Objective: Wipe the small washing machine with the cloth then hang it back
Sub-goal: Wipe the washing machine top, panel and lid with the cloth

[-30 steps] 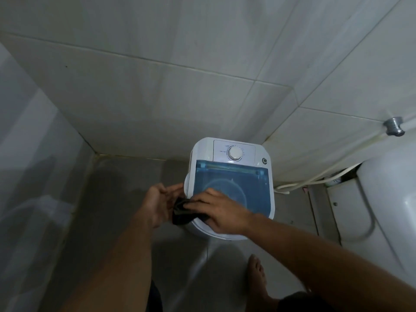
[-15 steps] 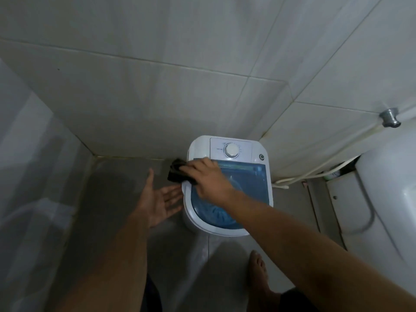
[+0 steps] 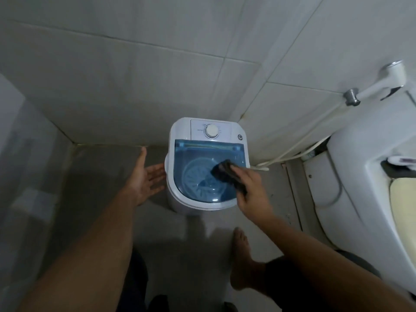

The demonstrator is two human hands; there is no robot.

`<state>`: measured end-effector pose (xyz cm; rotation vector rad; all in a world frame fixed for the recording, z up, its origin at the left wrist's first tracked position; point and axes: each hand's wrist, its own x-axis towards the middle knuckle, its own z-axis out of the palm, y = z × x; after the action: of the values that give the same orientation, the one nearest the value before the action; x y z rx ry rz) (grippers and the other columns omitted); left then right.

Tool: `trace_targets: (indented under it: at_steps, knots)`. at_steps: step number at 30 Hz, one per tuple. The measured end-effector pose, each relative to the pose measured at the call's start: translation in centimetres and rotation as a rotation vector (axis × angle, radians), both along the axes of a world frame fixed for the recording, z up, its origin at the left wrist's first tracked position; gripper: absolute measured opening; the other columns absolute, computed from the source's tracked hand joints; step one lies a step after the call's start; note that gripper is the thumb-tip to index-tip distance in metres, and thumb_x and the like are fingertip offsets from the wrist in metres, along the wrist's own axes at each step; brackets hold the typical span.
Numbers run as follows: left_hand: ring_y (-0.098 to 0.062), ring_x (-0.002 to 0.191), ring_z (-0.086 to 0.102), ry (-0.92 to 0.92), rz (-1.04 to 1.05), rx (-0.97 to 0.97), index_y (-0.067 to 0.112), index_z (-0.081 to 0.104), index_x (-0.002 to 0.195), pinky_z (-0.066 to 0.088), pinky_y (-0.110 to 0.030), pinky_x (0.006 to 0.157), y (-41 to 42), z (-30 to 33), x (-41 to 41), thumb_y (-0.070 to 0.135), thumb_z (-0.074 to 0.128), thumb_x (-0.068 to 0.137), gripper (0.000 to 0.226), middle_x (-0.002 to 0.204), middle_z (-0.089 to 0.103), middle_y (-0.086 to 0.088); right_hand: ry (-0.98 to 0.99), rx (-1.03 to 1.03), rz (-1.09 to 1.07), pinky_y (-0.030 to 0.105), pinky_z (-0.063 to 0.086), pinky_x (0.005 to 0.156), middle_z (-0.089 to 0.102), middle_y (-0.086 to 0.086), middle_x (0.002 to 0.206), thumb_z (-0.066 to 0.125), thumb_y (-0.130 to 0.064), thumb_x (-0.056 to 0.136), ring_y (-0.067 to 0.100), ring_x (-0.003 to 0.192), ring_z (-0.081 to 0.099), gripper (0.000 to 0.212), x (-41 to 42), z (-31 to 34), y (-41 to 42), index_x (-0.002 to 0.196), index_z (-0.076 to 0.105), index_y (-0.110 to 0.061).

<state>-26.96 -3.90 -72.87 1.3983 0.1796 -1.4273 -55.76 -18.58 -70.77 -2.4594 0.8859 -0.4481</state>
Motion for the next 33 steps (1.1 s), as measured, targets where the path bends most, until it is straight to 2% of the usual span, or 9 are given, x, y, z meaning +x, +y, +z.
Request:
trace_targets:
  at_steps: [3, 7, 15, 20, 22, 25, 27, 30, 33]
  knots:
    - [-0.026, 0.125, 0.056, -0.025, -0.014, -0.001, 0.016, 0.069, 0.113, 0.037, -0.051, 0.113, 0.1, 0.3, -0.4, 0.09, 0.038, 0.074, 0.089, 0.129, 0.065, -0.007, -0.011, 0.038, -0.299, 0.054, 0.045, 0.105, 0.054, 0.012, 0.136, 0.063, 0.003, 0.083, 0.027, 0.12, 0.049, 0.066, -0.2, -1.6, -2.3, 0.144, 0.052, -0.016]
    - [-0.023, 0.123, 0.059, -0.052, -0.026, 0.013, 0.016, 0.071, 0.115, 0.038, -0.049, 0.112, -0.1, 0.2, -0.3, 0.09, 0.038, 0.073, 0.091, 0.124, 0.069, -0.006, 0.024, -0.005, -0.344, 0.048, 0.043, 0.098, 0.053, 0.006, 0.136, 0.06, 0.002, 0.076, 0.028, 0.118, 0.047, 0.071, 0.5, -3.6, 2.8, 0.143, 0.052, -0.022]
    - [-0.024, 0.124, 0.058, -0.053, -0.059, 0.019, 0.015, 0.069, 0.123, 0.038, -0.05, 0.112, -0.2, -0.1, 0.2, 0.092, 0.041, 0.07, 0.097, 0.126, 0.069, -0.006, 0.134, 0.009, -0.133, 0.049, 0.038, 0.094, 0.051, 0.002, 0.139, 0.053, -0.01, 0.068, 0.029, 0.121, 0.046, 0.077, 3.6, -4.9, 10.6, 0.143, 0.051, -0.028]
    - [-0.025, 0.124, 0.059, 0.005, 0.026, -0.003, 0.013, 0.072, 0.117, 0.035, -0.051, 0.114, 1.5, -0.4, 2.2, 0.095, 0.036, 0.069, 0.102, 0.124, 0.072, -0.008, 0.266, -0.064, 0.397, 0.045, 0.038, 0.088, 0.05, -0.001, 0.141, 0.047, -0.023, 0.076, 0.029, 0.118, 0.05, 0.071, 9.1, -4.8, 14.5, 0.147, 0.046, -0.031]
    - [-0.023, 0.124, 0.059, 0.028, 0.043, -0.022, 0.012, 0.072, 0.118, 0.034, -0.05, 0.114, 2.0, -0.7, 2.7, 0.096, 0.034, 0.067, 0.105, 0.123, 0.072, -0.007, 0.213, -0.082, 0.448, 0.044, 0.039, 0.088, 0.052, 0.0, 0.14, 0.048, -0.022, 0.078, 0.029, 0.117, 0.051, 0.069, 9.1, -4.5, 14.8, 0.147, 0.047, -0.029]
    - [-0.022, 0.125, 0.058, 0.042, 0.005, -0.016, 0.012, 0.072, 0.117, 0.032, -0.051, 0.115, 1.1, -0.7, 2.4, 0.096, 0.034, 0.067, 0.104, 0.124, 0.072, -0.007, 0.058, -0.095, 0.217, 0.047, 0.037, 0.09, 0.052, 0.002, 0.138, 0.052, -0.017, 0.069, 0.029, 0.12, 0.051, 0.078, 6.5, -2.8, 12.2, 0.146, 0.049, -0.027]
    - [-0.023, 0.126, 0.058, 0.041, -0.05, -0.01, 0.012, 0.071, 0.118, 0.033, -0.053, 0.115, 0.1, -0.6, 1.6, 0.095, 0.036, 0.067, 0.103, 0.126, 0.07, -0.007, -0.032, -0.086, -0.125, 0.051, 0.038, 0.093, 0.052, 0.002, 0.136, 0.053, -0.012, 0.071, 0.027, 0.121, 0.05, 0.074, 3.4, -2.4, 8.9, 0.144, 0.05, -0.026]
    - [-0.024, 0.125, 0.058, 0.032, -0.075, -0.027, 0.015, 0.071, 0.11, 0.031, -0.054, 0.116, -0.7, -0.4, 0.7, 0.093, 0.035, 0.071, 0.095, 0.127, 0.068, -0.007, -0.072, 0.001, -0.605, 0.057, 0.042, 0.097, 0.048, 0.0, 0.138, 0.044, -0.024, 0.079, 0.025, 0.123, 0.047, 0.067, -0.7, -3.3, 4.2, 0.146, 0.048, -0.031]
    - [-0.024, 0.125, 0.058, 0.022, -0.077, -0.017, 0.016, 0.072, 0.109, 0.032, -0.054, 0.115, -0.6, -0.5, 0.7, 0.094, 0.035, 0.07, 0.094, 0.127, 0.069, -0.007, -0.007, -0.03, -0.575, 0.056, 0.04, 0.095, 0.051, 0.006, 0.138, 0.043, -0.02, 0.078, 0.029, 0.121, 0.047, 0.068, 0.1, -4.3, 5.4, 0.145, 0.051, -0.027]
